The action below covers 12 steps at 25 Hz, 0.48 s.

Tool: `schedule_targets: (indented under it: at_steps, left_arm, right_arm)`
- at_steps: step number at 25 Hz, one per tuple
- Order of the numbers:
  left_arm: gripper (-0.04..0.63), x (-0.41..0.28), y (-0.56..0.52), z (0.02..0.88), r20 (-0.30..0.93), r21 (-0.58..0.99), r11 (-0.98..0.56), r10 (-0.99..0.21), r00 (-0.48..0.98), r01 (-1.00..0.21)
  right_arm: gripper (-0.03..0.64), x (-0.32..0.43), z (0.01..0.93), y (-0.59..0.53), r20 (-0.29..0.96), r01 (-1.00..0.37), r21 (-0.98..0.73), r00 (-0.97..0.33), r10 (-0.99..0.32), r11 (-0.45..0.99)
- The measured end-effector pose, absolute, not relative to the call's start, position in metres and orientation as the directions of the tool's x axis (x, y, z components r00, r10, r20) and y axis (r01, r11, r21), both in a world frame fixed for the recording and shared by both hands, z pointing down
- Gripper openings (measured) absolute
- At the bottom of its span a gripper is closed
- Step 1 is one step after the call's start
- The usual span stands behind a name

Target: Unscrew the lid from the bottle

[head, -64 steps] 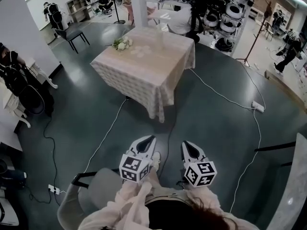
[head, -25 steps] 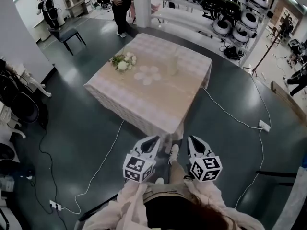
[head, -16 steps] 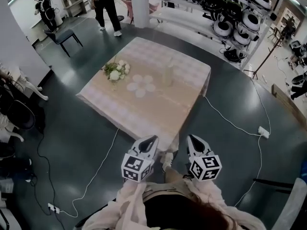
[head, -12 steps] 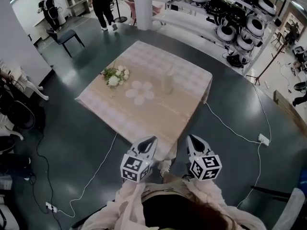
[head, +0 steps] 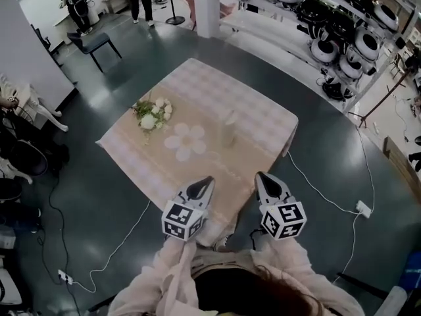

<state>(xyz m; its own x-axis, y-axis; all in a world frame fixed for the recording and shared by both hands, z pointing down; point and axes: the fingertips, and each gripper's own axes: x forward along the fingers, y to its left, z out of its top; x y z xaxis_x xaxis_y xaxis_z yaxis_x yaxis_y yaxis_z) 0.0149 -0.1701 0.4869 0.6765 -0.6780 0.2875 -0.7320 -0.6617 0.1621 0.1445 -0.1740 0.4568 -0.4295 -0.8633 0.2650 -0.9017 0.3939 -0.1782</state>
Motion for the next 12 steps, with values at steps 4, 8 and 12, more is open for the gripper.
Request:
schedule_targets:
  at_steps: [4, 8, 12]
  left_arm:
    - [0.038, 0.030, -0.217, 0.497, 0.298, 0.153, -0.655, -0.684, 0.666, -0.740]
    - [0.120, 0.042, -0.262, 0.514, 0.303, 0.163, -0.641, -0.691, 0.656, -0.750]
    - [0.283, 0.052, -0.308, 0.538, 0.323, 0.177, -0.624, -0.694, 0.644, -0.761]
  right_arm:
    - [0.014, 0.146, 0.464, -0.206, 0.273, -0.887, -0.175, -0.461, -0.844, 0.428]
    - [0.014, 0.150, 0.473, -0.230, 0.283, -0.879, -0.190, -0.476, -0.833, 0.438]
    - [0.014, 0.155, 0.483, -0.250, 0.298, -0.882, -0.195, -0.471, -0.830, 0.430]
